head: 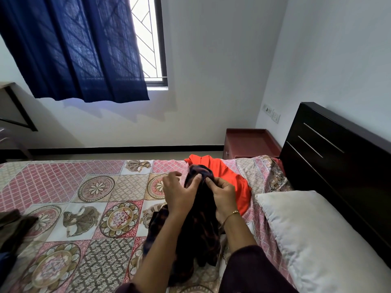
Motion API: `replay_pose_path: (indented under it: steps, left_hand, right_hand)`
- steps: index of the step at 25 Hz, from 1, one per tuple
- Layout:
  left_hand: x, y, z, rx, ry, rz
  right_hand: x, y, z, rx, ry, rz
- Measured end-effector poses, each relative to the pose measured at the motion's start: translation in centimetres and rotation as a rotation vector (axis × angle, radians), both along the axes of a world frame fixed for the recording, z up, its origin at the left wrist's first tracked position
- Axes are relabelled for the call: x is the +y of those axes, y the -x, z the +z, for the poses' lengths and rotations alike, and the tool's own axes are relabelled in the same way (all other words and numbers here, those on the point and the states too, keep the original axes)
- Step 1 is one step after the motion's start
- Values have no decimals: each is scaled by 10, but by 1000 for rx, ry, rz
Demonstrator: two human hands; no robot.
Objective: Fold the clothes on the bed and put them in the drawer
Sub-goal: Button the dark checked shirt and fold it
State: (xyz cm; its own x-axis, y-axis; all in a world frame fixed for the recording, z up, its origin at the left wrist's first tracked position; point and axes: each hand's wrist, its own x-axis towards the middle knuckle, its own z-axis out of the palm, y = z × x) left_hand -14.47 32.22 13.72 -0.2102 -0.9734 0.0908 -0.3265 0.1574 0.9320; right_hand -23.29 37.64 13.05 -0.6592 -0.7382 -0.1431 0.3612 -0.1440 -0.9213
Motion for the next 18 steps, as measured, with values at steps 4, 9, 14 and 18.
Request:
replay_pose_path:
  steps: [4, 9, 14, 18]
  left_hand:
    - [4, 3, -4, 17, 21, -191]
    - [-1, 2, -12, 188, -35, -94]
    - [5, 6, -9, 304, -114, -164]
    - [1, 0, -6, 632, -517, -177]
  right_hand:
    - [-2, 4, 4, -15, 2, 71]
    - [-2, 8, 0, -17, -34, 90]
    - [0, 8, -1, 2, -10, 156]
    - [5, 9, 6, -92, 32, 146]
